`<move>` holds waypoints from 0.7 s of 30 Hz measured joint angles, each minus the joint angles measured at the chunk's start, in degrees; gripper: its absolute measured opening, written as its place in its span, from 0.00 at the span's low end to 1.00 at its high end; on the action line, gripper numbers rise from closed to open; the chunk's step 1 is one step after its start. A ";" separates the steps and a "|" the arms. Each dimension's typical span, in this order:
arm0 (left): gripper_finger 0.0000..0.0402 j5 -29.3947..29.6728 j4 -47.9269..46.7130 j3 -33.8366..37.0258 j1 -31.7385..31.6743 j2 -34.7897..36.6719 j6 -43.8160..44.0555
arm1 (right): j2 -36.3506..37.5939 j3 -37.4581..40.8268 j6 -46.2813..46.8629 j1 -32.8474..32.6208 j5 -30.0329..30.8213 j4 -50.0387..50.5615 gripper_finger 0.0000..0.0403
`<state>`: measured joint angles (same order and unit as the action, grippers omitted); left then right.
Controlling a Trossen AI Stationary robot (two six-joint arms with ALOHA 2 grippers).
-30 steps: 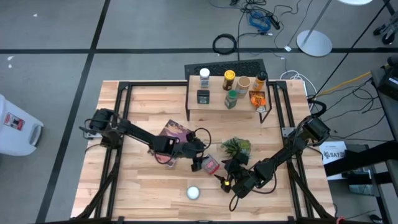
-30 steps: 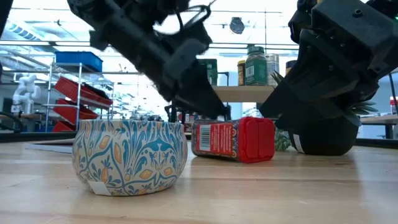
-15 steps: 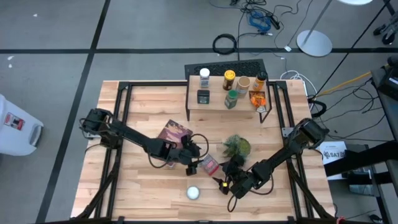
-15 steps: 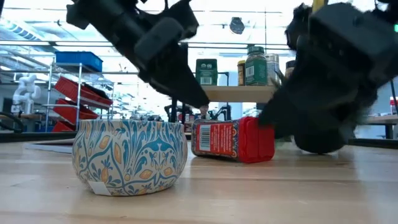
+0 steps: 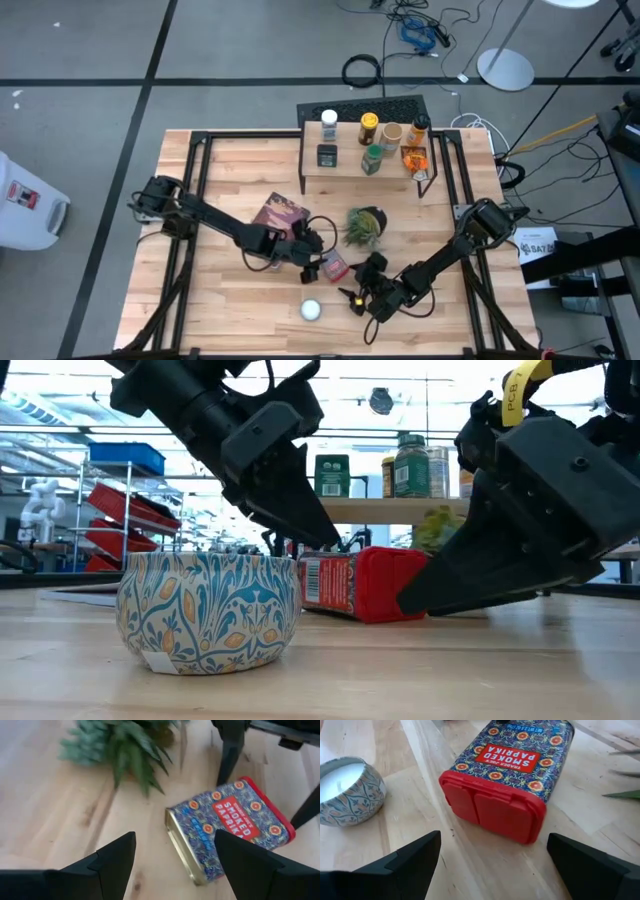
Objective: Shelf spices
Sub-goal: Put the red seasoning can on the shelf
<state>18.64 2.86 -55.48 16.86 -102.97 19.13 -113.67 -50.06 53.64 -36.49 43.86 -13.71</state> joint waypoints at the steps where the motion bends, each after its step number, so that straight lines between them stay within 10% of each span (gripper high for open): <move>1: 0.71 -0.70 0.06 0.00 -0.05 -0.28 0.07 | -0.02 0.00 -0.59 0.00 -0.18 -0.15 0.89; 21: 0.71 -5.36 5.93 -0.13 0.43 -4.67 1.64 | -0.15 0.13 -9.55 1.30 0.90 -6.72 0.89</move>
<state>13.28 8.79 -55.61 17.29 -107.64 20.78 -113.81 -49.93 44.09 -35.19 44.76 -20.44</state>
